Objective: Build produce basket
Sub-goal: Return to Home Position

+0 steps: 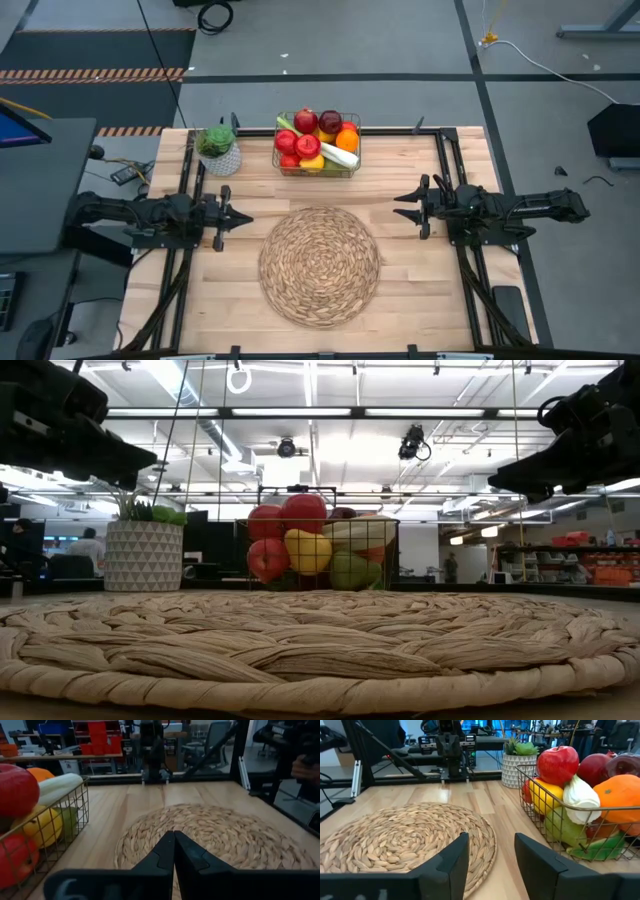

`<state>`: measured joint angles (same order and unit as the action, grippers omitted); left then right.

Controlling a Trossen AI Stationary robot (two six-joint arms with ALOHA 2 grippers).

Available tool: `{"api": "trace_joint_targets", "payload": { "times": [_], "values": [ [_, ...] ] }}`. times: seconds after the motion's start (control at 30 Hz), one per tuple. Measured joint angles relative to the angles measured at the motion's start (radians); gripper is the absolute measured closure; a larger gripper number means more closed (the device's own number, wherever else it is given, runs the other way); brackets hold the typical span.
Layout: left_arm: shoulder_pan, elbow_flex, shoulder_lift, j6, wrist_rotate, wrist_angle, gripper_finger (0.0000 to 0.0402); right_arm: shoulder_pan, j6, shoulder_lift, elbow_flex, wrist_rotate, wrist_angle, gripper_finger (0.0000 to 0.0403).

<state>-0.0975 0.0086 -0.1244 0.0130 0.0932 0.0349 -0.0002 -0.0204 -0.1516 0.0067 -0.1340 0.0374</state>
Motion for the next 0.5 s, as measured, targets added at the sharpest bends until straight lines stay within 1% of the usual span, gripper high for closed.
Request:
{"api": "trace_joint_targets", "payload": {
  "times": [0.07,0.13,0.23,0.3,0.33,0.5],
  "values": [
    [0.000,-0.001,-0.013,0.007,0.006,0.015,0.0390,0.000,0.011,0.000,0.000,-0.003,0.000,0.0248],
    [-0.001,-0.001,-0.017,0.007,0.037,0.034,0.0393,0.000,0.018,0.000,0.000,-0.008,0.001,0.0272],
    [-0.001,-0.001,-0.018,0.000,0.104,0.035,0.0397,0.000,0.024,0.000,0.000,-0.010,0.001,0.0330],
    [0.000,-0.001,-0.019,-0.001,0.125,0.036,0.0397,0.000,0.025,0.000,0.000,-0.008,0.001,0.0377],
    [0.000,-0.001,-0.019,-0.001,0.125,0.036,0.0397,0.000,0.024,0.000,0.000,-0.004,0.001,0.0390],
    [-0.008,-0.001,-0.019,-0.001,0.123,0.037,0.0398,0.000,0.014,0.000,0.000,-0.002,0.001,0.0389]
  ]
}}
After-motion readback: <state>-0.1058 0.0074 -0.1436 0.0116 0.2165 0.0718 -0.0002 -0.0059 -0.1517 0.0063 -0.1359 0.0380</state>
